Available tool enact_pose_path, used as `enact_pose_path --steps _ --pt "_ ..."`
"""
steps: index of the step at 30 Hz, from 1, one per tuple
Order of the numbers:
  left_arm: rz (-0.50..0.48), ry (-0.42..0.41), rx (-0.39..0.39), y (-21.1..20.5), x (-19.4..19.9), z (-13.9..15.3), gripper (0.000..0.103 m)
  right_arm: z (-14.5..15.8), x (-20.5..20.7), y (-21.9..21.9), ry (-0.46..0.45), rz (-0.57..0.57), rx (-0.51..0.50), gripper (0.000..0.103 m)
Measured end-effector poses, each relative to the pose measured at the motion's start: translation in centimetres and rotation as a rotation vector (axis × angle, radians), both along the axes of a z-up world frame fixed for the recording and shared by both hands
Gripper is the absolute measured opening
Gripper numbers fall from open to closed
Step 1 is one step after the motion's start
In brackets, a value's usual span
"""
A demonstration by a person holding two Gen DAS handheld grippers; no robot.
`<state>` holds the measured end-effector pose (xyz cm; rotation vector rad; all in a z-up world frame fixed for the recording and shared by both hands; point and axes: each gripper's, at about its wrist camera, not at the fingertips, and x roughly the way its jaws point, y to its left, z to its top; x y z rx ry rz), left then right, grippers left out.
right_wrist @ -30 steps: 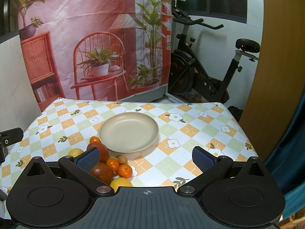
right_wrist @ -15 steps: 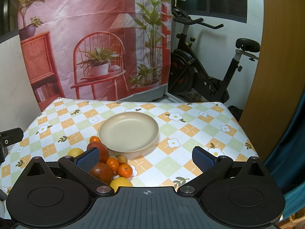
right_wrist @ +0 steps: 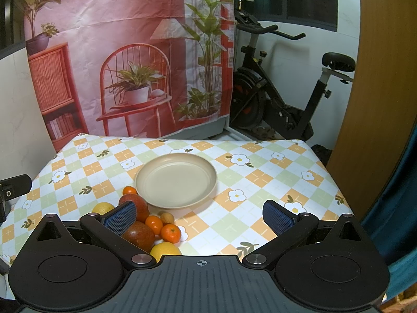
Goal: Organize fruits
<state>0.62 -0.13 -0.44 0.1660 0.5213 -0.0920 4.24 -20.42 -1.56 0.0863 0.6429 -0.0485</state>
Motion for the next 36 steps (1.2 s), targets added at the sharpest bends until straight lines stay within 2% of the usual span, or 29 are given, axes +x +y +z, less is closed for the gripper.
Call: enact_pose_path --steps 13,19,23,28,31,36 --pt "-0.001 0.005 -0.007 -0.1 0.0 0.0 0.103 -0.1 0.0 -0.2 0.008 -0.001 0.01 0.103" --pt "0.007 -0.006 -0.034 0.5 0.4 0.2 0.103 -0.4 0.4 -0.4 0.006 0.029 0.037 0.103" --pt "0.036 -0.051 -0.041 1.1 1.2 0.1 0.102 -0.2 1.4 -1.4 -0.046 0.071 0.083 0.103" --pt "0.083 -0.092 -0.085 2.3 2.6 -0.4 0.102 -0.6 3.6 -2.6 -0.145 0.089 0.055 0.103" --pt "0.092 -0.085 -0.092 2.6 3.5 -1.1 0.102 -1.7 5.3 -2.9 -0.149 0.094 0.036 0.103" --pt "0.087 -0.06 -0.103 2.5 4.6 -2.5 0.101 -4.3 6.5 -2.9 -0.193 0.124 0.096 0.103"
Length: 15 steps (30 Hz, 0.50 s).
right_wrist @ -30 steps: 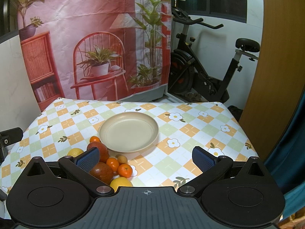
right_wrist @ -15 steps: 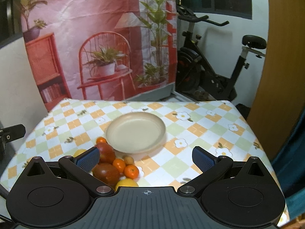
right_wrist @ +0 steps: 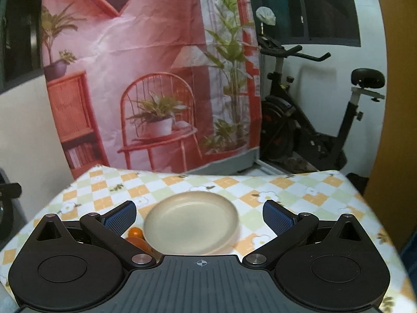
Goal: Organize fruits
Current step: 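Move the right tool toward the green apples beside the fruit pile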
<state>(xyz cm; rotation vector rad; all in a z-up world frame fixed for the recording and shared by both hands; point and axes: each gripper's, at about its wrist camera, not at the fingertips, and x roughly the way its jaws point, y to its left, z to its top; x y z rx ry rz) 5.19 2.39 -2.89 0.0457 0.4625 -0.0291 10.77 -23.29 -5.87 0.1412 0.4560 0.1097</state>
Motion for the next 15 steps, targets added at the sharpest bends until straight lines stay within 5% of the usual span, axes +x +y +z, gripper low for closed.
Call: enact_pose_path --steps 15 --pt "-0.039 0.075 -0.123 1.4 1.0 -3.6 0.096 -6.1 -1.0 4.9 0.042 0.123 -0.064 0.103"
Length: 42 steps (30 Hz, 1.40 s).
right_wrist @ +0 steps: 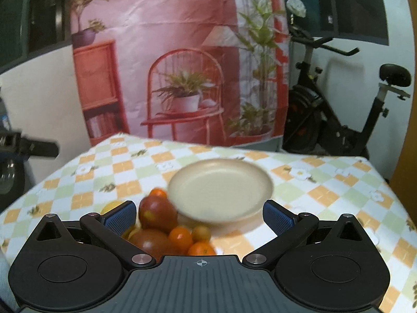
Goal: Organize fruits
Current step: 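Move the right tool toward the green apples beside the fruit pile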
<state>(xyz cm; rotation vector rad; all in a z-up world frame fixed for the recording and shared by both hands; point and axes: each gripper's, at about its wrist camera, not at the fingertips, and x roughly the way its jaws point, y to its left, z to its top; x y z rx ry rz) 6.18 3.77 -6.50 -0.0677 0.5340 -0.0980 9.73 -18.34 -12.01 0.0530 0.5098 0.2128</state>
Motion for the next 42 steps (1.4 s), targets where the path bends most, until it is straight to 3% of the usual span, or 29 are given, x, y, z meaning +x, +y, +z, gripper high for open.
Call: enact_pose_path --steps 13,17,19,26,31,42 --pt "-0.022 0.039 0.059 -1.4 -0.7 -2.8 0.096 -1.6 -0.9 -1.0 0.016 -0.02 0.007 0.103" --pt "-0.034 0.051 -0.011 -0.7 -0.8 -3.4 0.095 -2.2 -1.0 -1.6 0.04 -0.022 0.025 0.103" --pt "-0.01 0.058 -0.005 -0.6 -0.8 -3.8 0.092 -2.5 -1.0 -1.8 0.055 -0.02 0.033 0.103" --pt "0.003 0.065 0.007 -0.8 -1.5 -4.2 0.091 -3.6 -1.3 -2.5 0.12 0.023 0.08 0.103" --pt "-0.04 0.107 0.002 -1.0 -1.3 -4.4 0.092 -3.5 -1.6 -2.0 0.123 0.049 0.053 0.103" --pt "-0.024 0.106 0.032 -0.4 -1.5 -4.1 0.092 -2.5 -2.1 -1.0 0.101 0.138 0.04 0.098"
